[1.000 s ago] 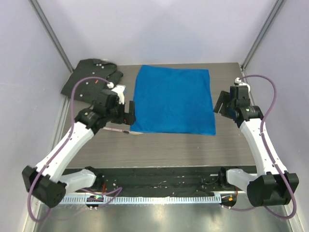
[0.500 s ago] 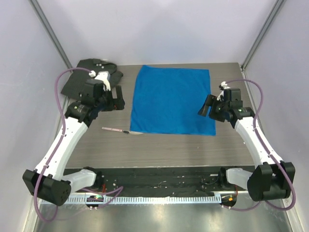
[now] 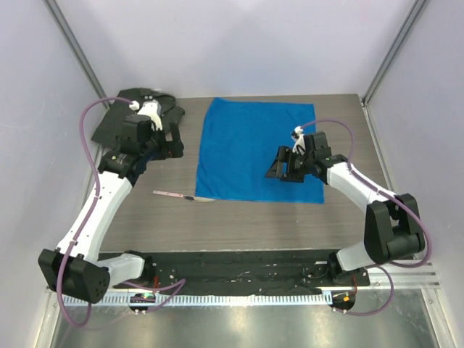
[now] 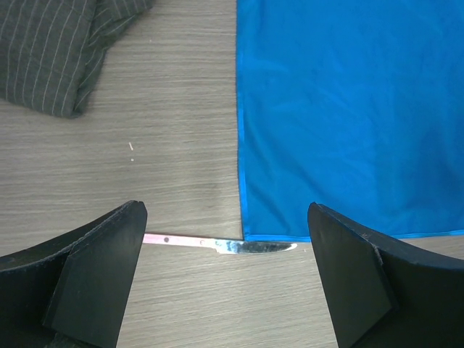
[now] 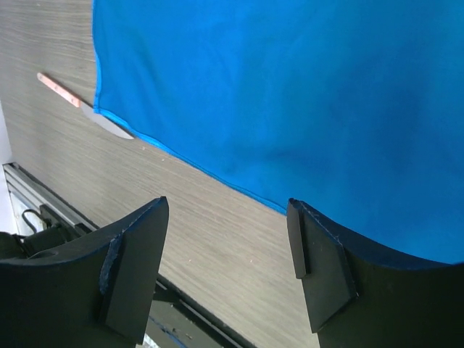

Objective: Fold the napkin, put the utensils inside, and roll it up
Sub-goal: Fold the napkin

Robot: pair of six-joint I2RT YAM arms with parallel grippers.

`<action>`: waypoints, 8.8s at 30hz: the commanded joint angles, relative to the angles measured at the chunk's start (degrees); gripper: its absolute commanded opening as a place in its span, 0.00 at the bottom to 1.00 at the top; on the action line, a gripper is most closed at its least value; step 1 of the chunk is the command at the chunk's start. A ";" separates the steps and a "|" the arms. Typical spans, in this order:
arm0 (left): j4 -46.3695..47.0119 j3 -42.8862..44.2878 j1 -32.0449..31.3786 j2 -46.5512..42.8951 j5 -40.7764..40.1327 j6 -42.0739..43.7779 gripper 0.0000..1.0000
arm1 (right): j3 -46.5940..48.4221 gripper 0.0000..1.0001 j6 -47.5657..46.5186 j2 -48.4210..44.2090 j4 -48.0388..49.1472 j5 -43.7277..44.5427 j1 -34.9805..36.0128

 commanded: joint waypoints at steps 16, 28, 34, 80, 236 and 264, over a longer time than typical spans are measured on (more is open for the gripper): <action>3.10 -2.34 1.29 -1.27 2.32 0.58 1.00 | -0.74 0.74 1.04 11.80 0.31 12.55 -0.41; 3.37 -2.61 1.29 -2.68 3.03 0.67 1.00 | -6.72 0.75 1.57 7.24 -5.67 15.01 -8.06; 3.28 -2.78 1.29 -3.38 3.03 1.11 1.00 | -8.30 0.75 0.16 4.43 -8.39 15.01 -12.81; 3.37 -4.01 13.77 0.92 14.98 -10.23 1.00 | 20.78 0.59 -4.15 21.90 -4.88 41.73 50.11; 3.89 -4.19 16.94 3.21 10.94 -9.26 1.00 | 82.05 0.01 -27.61 67.79 2.85 54.74 -4.99; 3.63 -4.19 16.94 4.09 10.50 -8.91 1.00 | 85.48 0.01 -29.81 71.49 9.71 56.67 -7.71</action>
